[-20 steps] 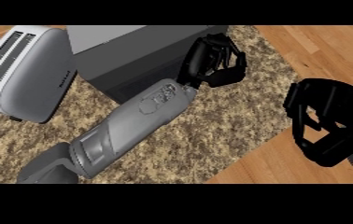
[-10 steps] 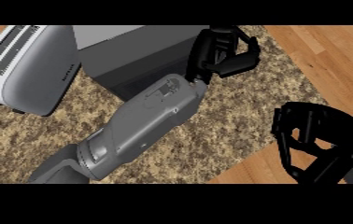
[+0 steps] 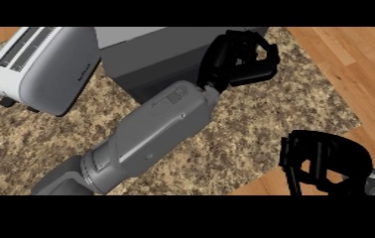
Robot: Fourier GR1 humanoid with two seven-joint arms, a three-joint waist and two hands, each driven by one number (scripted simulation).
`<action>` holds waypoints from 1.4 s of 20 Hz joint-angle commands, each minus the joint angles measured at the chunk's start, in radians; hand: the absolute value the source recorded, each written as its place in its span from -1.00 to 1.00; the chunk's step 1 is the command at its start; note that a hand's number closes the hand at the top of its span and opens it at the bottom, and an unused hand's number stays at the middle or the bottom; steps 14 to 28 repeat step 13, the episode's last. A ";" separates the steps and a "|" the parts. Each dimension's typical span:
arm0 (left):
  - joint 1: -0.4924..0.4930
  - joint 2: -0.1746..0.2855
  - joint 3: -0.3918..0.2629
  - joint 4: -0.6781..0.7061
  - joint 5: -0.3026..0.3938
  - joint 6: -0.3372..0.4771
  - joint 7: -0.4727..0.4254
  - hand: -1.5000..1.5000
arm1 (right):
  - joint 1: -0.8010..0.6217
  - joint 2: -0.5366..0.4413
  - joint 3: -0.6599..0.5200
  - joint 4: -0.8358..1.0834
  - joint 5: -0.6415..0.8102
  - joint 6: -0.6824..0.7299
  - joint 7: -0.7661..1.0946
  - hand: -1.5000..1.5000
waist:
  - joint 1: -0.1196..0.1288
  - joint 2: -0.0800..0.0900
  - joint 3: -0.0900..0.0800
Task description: Pick up the milk, place it into the microwave and close the microwave
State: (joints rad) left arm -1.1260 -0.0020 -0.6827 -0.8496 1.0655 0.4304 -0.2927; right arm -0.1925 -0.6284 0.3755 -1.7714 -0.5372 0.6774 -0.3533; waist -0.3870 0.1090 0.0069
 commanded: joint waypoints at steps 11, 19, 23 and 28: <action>0.150 0.044 0.053 0.179 0.138 -0.167 -0.050 1.00 | 0.134 0.051 0.064 -0.146 0.049 -0.089 0.001 1.00 | 0.077 0.010 -0.010; 0.155 0.043 0.041 0.191 0.142 -0.189 -0.062 1.00 | 0.148 0.052 0.069 -0.168 0.056 -0.100 0.004 1.00 | 0.080 0.010 -0.010; 0.155 0.043 0.041 0.191 0.142 -0.189 -0.062 1.00 | 0.148 0.052 0.069 -0.168 0.056 -0.100 0.004 1.00 | 0.080 0.010 -0.010; 0.155 0.043 0.041 0.191 0.142 -0.189 -0.062 1.00 | 0.148 0.052 0.069 -0.168 0.056 -0.100 0.004 1.00 | 0.080 0.010 -0.010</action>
